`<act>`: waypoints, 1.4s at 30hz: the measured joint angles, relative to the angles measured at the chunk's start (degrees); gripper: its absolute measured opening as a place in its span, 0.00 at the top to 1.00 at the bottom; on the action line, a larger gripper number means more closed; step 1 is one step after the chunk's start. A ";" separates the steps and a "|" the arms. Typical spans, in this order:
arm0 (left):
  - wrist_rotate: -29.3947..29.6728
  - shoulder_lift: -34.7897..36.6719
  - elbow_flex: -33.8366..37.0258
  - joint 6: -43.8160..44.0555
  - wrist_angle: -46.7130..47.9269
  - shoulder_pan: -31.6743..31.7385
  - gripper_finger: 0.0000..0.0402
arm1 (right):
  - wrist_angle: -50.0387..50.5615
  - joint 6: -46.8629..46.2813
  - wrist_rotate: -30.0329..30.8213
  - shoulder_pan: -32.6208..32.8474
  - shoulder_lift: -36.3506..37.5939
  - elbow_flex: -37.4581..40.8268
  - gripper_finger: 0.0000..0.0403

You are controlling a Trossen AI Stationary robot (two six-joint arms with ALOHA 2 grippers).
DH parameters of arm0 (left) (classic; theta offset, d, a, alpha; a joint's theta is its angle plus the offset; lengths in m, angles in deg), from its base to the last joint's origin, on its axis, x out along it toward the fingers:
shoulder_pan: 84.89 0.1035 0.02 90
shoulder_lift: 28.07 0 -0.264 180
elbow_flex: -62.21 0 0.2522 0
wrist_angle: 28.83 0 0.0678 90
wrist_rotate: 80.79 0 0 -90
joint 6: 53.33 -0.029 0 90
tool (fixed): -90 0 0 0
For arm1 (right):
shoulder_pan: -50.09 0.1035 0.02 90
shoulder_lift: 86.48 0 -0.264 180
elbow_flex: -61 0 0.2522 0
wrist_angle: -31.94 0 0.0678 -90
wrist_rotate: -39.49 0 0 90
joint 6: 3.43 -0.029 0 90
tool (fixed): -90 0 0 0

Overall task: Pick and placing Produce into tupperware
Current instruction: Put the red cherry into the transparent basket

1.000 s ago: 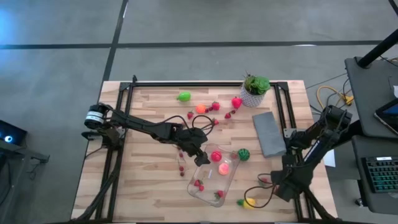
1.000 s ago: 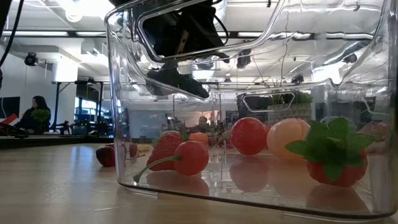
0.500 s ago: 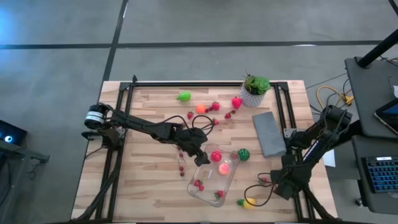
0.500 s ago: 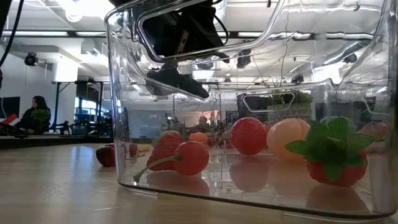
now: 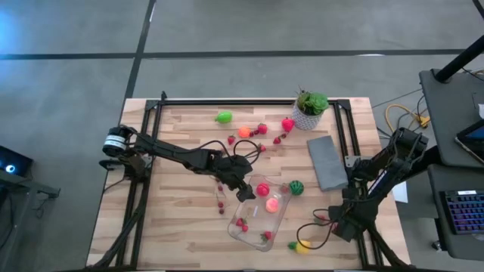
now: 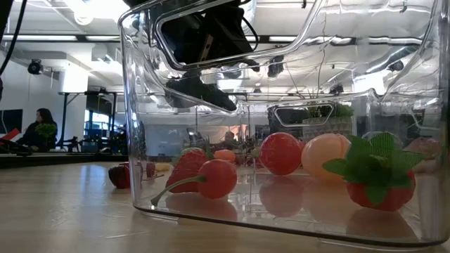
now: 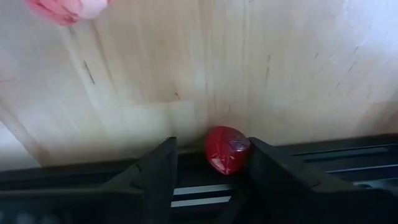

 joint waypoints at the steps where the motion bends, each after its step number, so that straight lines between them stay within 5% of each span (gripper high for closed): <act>1: -0.02 0.00 0.00 0.00 -0.02 0.00 0.26 | -0.04 0.05 -0.02 0.00 0.00 0.00 0.59; 10: 0.03 0.00 0.00 0.00 0.00 0.00 0.26 | 0.10 -0.41 0.12 0.00 0.00 -0.09 0.76; 20: 0.07 0.00 0.00 -0.66 -0.02 0.00 0.26 | 0.76 -6.42 3.59 -0.39 -0.04 -5.08 0.81; 29: -0.44 -0.07 -0.12 -1.16 -0.35 -0.34 0.26 | 9.57 -14.85 24.28 -6.22 -0.04 -20.78 0.81; 34: -0.62 0.67 -0.29 3.05 -4.68 -2.10 0.26 | 12.22 -11.94 35.92 -12.04 -0.04 -29.60 0.81; 38: 1.35 3.31 -0.94 4.33 -6.16 -4.17 0.26 | 9.60 -4.96 39.75 -17.68 -0.04 -33.93 0.82; 42: 10.15 7.42 -0.78 5.25 -1.02 -6.45 0.26 | -1.53 4.96 39.41 -23.67 -0.11 -34.26 0.81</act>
